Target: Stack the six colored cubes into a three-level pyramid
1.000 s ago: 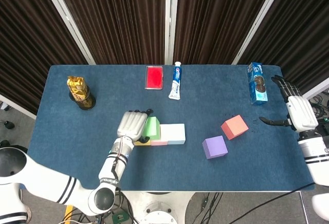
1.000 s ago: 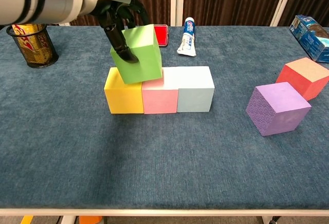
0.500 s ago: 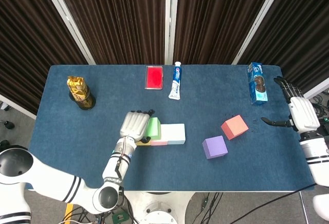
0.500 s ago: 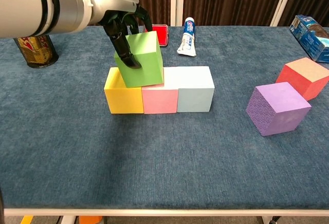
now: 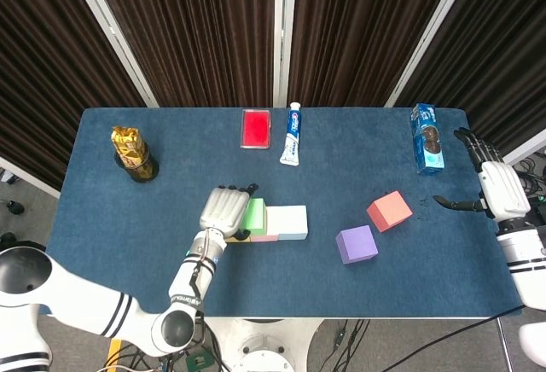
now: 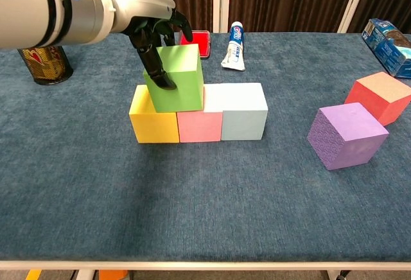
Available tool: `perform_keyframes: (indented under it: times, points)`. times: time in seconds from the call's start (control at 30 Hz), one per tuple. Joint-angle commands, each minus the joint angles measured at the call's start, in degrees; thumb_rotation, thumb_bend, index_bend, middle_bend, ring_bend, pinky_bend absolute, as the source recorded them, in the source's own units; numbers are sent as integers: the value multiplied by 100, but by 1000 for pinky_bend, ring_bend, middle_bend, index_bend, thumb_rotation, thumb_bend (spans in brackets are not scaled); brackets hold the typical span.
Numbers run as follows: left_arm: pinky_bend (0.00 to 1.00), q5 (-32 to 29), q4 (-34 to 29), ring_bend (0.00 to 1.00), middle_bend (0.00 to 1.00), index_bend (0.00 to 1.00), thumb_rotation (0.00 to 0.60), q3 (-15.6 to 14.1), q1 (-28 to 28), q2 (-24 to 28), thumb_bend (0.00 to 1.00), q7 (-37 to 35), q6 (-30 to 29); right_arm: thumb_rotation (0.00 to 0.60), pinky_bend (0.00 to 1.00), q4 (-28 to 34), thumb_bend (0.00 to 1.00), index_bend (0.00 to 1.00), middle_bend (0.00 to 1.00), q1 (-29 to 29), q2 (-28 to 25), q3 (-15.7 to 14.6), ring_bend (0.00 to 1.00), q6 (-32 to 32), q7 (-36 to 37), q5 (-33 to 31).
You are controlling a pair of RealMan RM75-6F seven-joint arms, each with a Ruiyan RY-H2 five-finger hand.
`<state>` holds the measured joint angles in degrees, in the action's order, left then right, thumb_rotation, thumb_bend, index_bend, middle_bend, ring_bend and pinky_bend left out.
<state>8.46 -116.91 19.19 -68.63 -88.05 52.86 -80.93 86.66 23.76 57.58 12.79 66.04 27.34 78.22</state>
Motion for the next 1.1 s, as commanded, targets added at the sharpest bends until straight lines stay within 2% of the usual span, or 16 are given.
perform_keyframes:
  times: [0.03,0.63,0.8,1.1]
  points:
    - [281,-2,-14,251,478,134,600,12,3,12,278,5,16,600,0,4,0,0,20,3,1,2,0,2,-3,4]
    - [280,-99,-101,224,302,105,600,52,0,96,264,9,202,600,0,-40,0,0,20,-7,30,-13,0,15,25,23]
    - [265,-46,-134,137,121,101,600,31,-5,121,260,-6,219,600,0,-66,0,0,20,-15,45,-28,0,14,45,31]
    - [215,146,-227,38,48,94,600,10,59,171,261,-177,267,600,0,-112,0,0,20,-27,68,-38,0,18,75,30]
